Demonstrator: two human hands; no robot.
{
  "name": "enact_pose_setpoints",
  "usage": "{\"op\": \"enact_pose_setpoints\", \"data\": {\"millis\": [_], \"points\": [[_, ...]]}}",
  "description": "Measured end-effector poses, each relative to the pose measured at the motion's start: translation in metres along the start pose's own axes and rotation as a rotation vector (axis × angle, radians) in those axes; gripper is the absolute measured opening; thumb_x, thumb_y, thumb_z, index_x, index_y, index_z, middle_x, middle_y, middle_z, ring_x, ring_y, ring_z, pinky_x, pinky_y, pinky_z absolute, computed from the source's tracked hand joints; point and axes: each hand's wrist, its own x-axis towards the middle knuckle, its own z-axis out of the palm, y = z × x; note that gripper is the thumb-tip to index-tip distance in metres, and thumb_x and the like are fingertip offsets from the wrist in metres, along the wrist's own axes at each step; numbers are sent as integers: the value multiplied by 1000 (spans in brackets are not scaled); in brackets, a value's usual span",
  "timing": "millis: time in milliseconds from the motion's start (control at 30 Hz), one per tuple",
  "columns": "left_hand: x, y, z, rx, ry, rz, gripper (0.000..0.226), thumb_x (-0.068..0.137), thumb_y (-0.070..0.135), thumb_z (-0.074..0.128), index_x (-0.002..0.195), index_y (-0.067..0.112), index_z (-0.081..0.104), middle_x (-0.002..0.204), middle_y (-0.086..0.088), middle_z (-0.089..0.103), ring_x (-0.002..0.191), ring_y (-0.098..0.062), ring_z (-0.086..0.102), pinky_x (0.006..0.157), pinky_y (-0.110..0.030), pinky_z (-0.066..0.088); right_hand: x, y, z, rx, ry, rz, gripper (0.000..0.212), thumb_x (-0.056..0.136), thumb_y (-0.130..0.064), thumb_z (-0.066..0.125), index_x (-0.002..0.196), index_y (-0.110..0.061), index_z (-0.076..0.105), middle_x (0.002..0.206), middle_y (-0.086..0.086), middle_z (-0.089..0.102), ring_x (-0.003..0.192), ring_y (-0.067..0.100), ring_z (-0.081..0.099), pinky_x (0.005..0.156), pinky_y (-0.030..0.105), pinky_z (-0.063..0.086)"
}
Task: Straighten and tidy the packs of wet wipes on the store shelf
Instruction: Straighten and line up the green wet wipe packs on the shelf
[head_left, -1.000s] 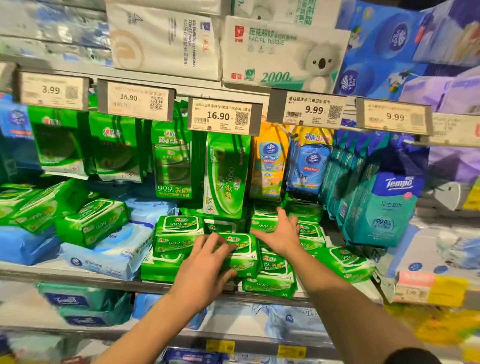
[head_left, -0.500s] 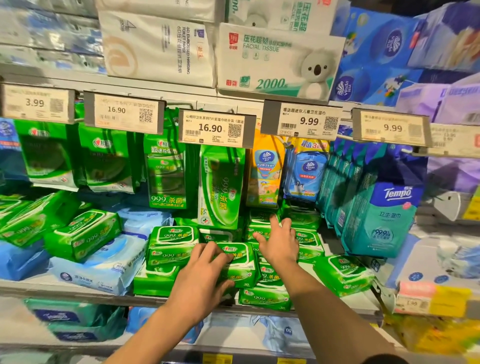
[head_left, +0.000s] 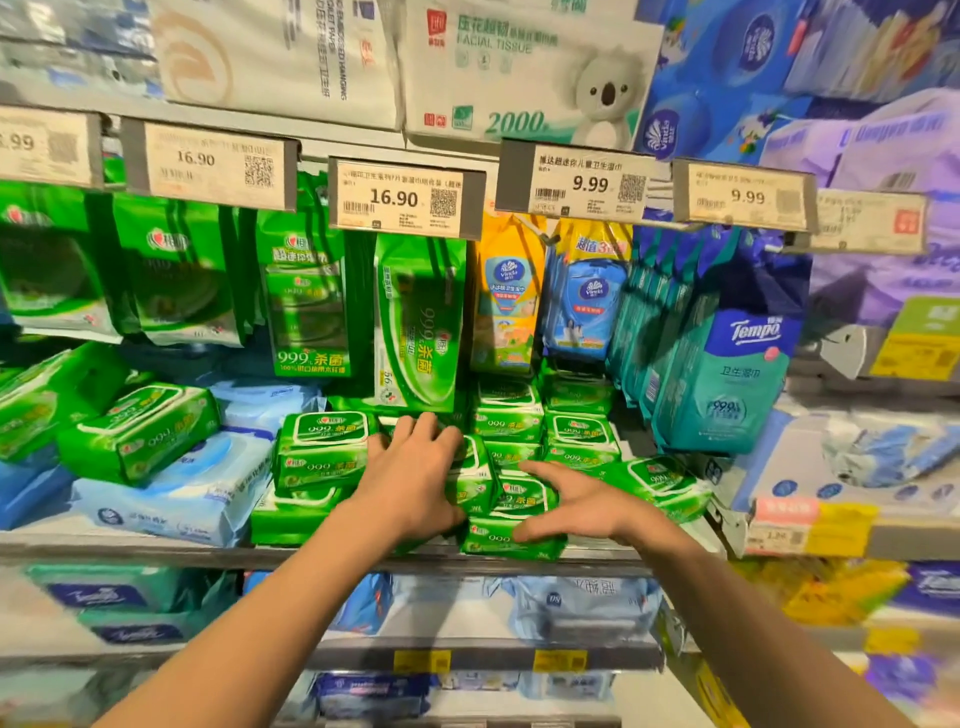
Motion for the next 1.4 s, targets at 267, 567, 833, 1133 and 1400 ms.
{"op": "enact_pose_setpoints", "data": {"millis": [267, 567, 833, 1133, 1400], "points": [[12, 0, 11, 16, -136, 14, 114, 64, 53, 81, 151, 27, 12, 149, -3, 28, 140, -31, 22, 109, -59, 28, 5, -2, 29, -304, 182, -80, 116, 60, -58, 83, 153, -25, 22, 156, 4, 25, 145, 29, 14, 117, 43, 22], [10, -2, 12, 15, -104, 51, 112, 63, 55, 81, 150, 29, 16, 150, -2, 30, 139, -30, 25, 108, -57, 32, -10, 10, -2, -366, 337, -102, 106, 68, -37, 86, 152, -20, 24, 149, 0, 27, 141, 20, 15, 117, 34, 18], [9, -5, 14, 14, -88, 56, 110, 66, 55, 79, 151, 30, 13, 151, 0, 28, 140, -28, 23, 110, -54, 30, -14, 4, 21, -369, 413, 177, 93, 67, -65, 70, 144, -23, 35, 151, 4, 17, 137, 37, 17, 109, 53, 32], [8, -6, 17, 28, -65, 66, 110, 68, 59, 75, 152, 31, 9, 151, 2, 26, 141, -26, 22, 111, -53, 30, -4, -8, 69, -259, 739, 440, 95, 64, -81, 57, 127, -17, 28, 128, 13, 32, 115, 34, 36, 87, 48, 44], [8, -6, 18, 44, -63, 77, 109, 70, 61, 73, 152, 32, 7, 152, 2, 25, 142, -25, 20, 112, -53, 29, -3, -10, 32, -126, 989, 204, 73, 56, -62, 67, 110, -19, 43, 120, 4, 38, 111, 29, 39, 93, 44, 42]]}}
